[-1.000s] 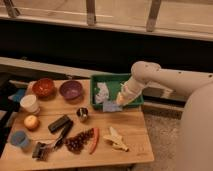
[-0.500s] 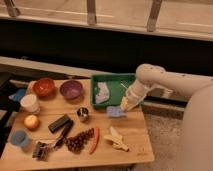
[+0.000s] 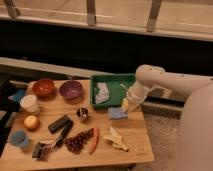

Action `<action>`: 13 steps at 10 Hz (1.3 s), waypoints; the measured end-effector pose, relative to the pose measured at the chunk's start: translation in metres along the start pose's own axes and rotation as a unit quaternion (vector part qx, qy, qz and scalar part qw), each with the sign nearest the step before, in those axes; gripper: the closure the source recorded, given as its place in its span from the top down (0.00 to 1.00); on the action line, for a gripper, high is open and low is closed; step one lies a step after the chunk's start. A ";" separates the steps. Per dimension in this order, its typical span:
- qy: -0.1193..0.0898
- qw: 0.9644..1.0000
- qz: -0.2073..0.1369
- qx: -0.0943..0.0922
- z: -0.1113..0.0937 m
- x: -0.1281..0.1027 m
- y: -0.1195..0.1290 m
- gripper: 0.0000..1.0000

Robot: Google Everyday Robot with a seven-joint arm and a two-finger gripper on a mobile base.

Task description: Wipe table surface with sponge

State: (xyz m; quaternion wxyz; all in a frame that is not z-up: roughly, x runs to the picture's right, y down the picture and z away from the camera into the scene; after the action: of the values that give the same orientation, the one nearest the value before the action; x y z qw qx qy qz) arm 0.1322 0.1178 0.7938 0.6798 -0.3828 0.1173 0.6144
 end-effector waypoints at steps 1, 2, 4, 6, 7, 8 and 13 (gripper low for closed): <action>0.005 1.000 0.012 0.003 0.005 0.008 -0.006 0.00; 0.011 1.000 0.022 0.003 0.008 0.016 -0.010 0.00; -0.003 0.999 0.045 -0.005 0.010 0.031 -0.026 0.00; -0.019 0.998 0.056 -0.010 0.007 0.036 -0.035 0.00; -0.021 0.998 0.054 -0.011 0.008 0.034 -0.033 0.00; -0.022 0.998 0.056 -0.010 0.007 0.035 -0.035 0.00; -0.005 0.994 0.107 -0.015 0.028 0.050 -0.069 0.00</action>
State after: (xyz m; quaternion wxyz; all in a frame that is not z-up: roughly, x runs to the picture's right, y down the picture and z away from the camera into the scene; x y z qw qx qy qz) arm 0.1985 0.1775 0.8073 0.6050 -0.3750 0.1448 0.6873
